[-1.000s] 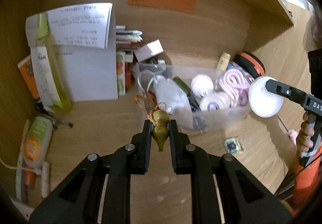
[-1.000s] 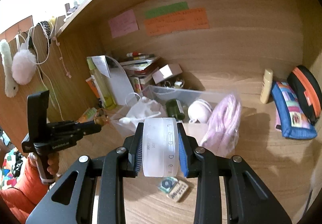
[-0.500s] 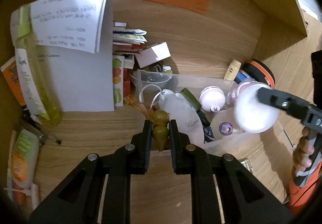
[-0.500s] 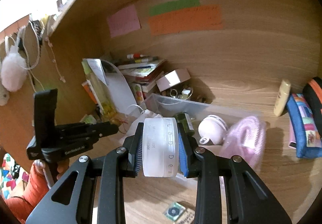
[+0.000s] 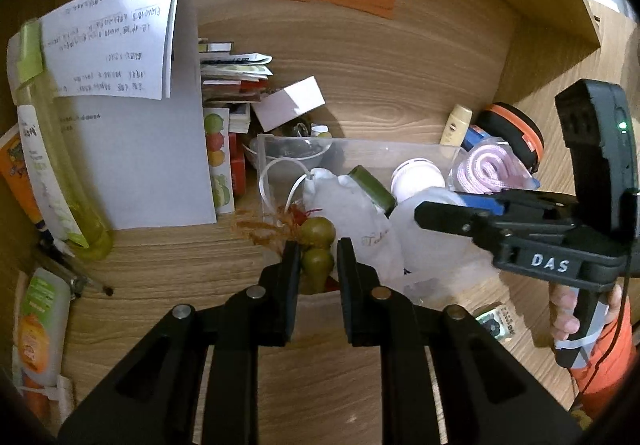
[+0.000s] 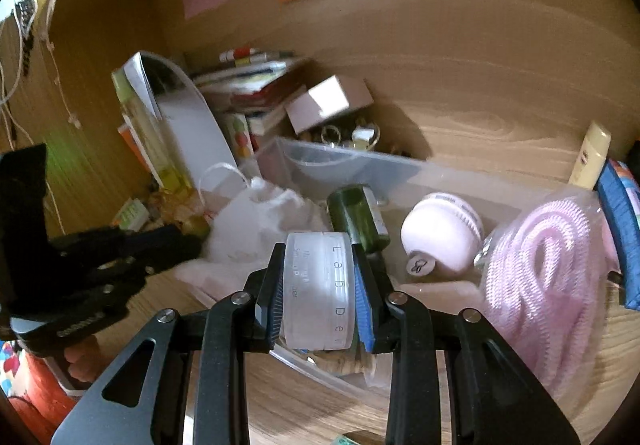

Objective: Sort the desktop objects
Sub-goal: 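Carry the bead in the left tool while the right tool carries the tape roll into the box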

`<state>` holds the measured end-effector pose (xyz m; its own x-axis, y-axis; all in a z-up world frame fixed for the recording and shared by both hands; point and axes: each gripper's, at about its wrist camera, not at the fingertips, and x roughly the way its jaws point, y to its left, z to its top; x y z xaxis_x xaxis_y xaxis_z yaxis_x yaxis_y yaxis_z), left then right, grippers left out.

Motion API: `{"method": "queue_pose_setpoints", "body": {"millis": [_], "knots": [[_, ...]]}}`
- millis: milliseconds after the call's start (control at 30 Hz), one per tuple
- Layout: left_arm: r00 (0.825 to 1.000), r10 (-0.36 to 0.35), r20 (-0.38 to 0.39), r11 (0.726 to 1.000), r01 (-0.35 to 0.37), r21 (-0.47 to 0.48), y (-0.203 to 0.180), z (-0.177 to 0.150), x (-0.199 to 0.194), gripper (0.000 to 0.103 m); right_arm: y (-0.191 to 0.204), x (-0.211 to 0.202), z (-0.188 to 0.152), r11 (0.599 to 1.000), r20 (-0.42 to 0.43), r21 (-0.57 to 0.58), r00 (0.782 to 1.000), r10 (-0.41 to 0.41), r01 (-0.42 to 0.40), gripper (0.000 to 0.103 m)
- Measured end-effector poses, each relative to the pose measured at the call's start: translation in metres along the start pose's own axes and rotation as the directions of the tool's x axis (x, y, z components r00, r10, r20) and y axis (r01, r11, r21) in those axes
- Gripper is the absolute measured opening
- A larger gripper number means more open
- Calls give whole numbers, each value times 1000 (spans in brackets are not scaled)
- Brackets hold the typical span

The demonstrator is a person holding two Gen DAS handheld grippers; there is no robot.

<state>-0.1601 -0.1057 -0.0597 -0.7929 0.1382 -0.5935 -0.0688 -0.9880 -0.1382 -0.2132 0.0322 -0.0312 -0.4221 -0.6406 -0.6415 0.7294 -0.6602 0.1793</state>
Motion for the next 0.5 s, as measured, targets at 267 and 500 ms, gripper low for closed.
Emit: {"method": "queue_pose_setpoints", "body": {"millis": [267,500], "knots": [[1000,-17,14,1000,17,2,-1,-3,-4,26,11,-1,-4,996,25,-68,998,-55,57,31],[1000,-20,1,1000,20,-5,-6,-3,-13,40,22,-12,-6,989,52,-123,996,-77,83,59]]}}
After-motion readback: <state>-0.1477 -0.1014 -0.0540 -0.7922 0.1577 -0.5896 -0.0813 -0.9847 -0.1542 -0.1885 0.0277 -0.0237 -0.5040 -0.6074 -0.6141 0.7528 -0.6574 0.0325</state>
